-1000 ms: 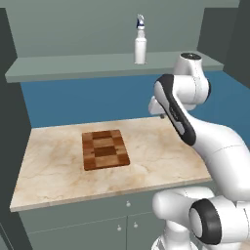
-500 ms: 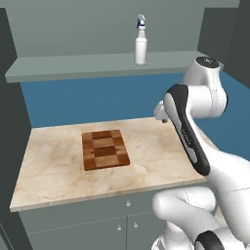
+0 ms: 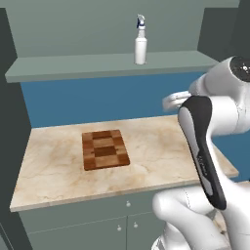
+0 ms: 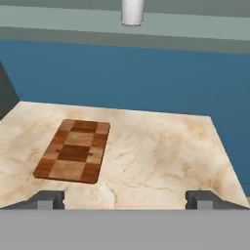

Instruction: Grab the spray bottle from the cabinet, then place it next to the cutting board for sanitizing. Then grab the dish brush from the countertop next to the sink and place it next to the cutting board.

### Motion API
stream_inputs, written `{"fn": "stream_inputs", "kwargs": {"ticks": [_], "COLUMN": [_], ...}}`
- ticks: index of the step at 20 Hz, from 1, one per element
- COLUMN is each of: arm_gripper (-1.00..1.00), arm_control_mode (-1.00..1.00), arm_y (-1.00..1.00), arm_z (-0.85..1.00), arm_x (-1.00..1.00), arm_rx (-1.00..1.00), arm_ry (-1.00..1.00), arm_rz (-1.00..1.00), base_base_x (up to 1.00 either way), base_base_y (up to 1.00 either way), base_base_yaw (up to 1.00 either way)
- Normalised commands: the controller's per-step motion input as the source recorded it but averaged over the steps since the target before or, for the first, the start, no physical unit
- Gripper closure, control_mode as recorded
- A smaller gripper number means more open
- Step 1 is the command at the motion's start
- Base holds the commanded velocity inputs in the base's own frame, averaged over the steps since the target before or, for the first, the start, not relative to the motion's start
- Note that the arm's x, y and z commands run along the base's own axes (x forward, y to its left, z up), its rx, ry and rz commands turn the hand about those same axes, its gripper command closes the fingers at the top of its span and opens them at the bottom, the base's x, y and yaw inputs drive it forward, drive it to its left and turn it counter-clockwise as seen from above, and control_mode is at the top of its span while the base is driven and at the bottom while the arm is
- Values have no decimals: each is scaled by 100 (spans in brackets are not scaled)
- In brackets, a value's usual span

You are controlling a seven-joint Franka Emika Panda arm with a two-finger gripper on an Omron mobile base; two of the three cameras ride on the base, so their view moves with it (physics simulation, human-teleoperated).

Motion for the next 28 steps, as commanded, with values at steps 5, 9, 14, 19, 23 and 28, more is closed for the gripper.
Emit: {"fn": "stream_inputs", "kwargs": {"ticks": [5,9,14,19,23,28], "arm_gripper": [-100,-100,-100,-100,-100,-100], "arm_control_mode": [-100,-100,-100,-100,-100,-100], "arm_y": [0,0,0,0,0,0], "arm_z": [84,88,55,33,16,0], "arm_x": [-22,-29,-7,15,42,63], "arm_rx": [0,0,0,0,0,0], "arm_ry": [-52,-51,-31,-13,-1,0], "arm_rz": [1,0,0,0,0,4], "base_base_x": [0,0,0,0,0,0], "base_base_y": [0,0,0,0,0,0], "base_base_yaw": [0,0,0,0,0,0]}}
